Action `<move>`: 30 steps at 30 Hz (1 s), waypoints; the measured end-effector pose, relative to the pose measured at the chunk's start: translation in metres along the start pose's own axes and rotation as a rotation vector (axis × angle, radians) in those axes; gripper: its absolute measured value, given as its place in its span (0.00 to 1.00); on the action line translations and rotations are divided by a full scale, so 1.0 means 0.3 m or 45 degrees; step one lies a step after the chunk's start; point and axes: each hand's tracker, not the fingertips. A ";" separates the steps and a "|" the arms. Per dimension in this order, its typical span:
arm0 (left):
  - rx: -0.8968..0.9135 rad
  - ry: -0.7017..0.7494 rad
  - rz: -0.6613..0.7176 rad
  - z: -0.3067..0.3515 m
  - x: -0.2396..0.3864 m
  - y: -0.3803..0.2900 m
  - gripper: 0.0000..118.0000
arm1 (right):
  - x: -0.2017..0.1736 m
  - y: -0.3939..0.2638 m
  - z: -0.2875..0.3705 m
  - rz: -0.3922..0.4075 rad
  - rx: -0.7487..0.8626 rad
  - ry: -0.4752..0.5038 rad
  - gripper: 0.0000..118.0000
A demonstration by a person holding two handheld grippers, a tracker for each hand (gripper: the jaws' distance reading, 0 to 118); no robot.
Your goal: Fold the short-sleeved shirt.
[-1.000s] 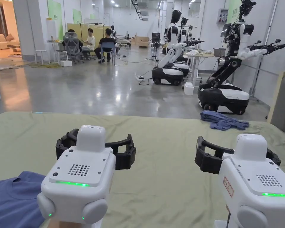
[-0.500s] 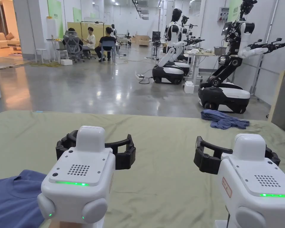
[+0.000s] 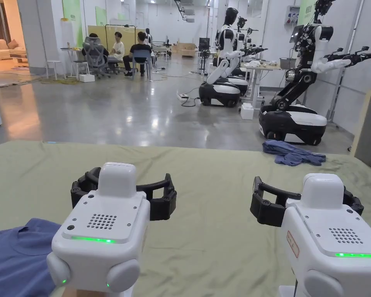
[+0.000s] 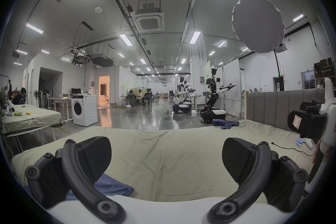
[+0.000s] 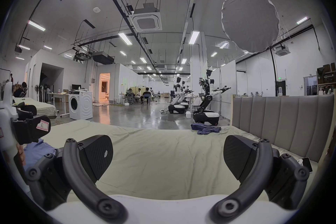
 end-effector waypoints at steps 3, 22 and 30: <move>-0.001 -0.004 -0.008 0.001 0.006 0.000 1.00 | 0.000 0.000 0.002 0.003 0.007 0.001 1.00; -0.042 -0.019 0.040 0.009 0.000 0.010 1.00 | -0.002 0.010 0.024 0.006 0.033 -0.007 1.00; -0.055 -0.006 0.041 0.012 -0.004 0.012 1.00 | 0.005 0.015 0.025 -0.010 0.033 -0.010 1.00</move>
